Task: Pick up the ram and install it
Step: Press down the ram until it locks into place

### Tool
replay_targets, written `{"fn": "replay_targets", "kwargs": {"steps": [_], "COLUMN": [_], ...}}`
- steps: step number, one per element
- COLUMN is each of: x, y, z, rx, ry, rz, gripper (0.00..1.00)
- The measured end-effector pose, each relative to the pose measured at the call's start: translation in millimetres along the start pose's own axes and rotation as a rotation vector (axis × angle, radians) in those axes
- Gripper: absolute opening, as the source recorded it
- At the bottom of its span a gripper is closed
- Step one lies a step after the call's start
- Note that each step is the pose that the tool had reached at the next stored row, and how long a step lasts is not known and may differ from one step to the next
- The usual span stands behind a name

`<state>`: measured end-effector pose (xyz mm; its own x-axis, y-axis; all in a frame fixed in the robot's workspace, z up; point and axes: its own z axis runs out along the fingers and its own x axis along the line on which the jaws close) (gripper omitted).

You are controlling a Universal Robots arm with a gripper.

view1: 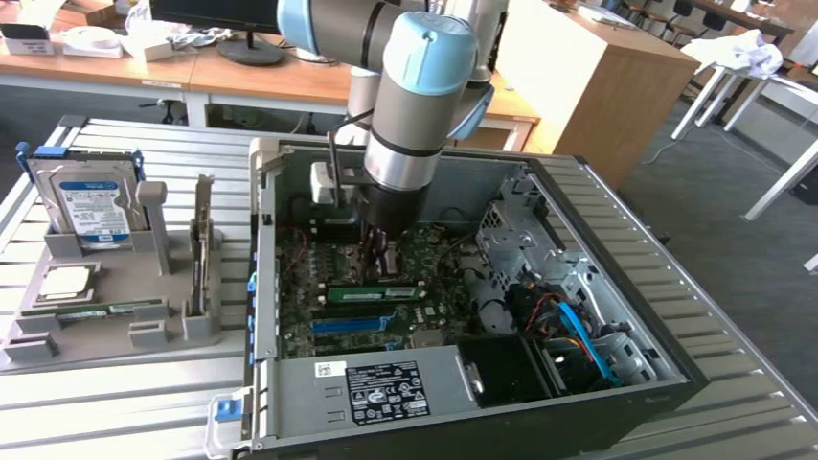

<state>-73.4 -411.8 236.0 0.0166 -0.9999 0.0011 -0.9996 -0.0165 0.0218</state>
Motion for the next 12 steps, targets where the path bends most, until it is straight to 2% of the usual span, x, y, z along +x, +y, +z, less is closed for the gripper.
{"fn": "replay_targets", "kwargs": {"steps": [12], "x": [0.1], "y": [0.3], "z": [4.1], "rx": [0.0001], "ry": [0.0001], "rz": [0.000], "gripper": [0.10]}}
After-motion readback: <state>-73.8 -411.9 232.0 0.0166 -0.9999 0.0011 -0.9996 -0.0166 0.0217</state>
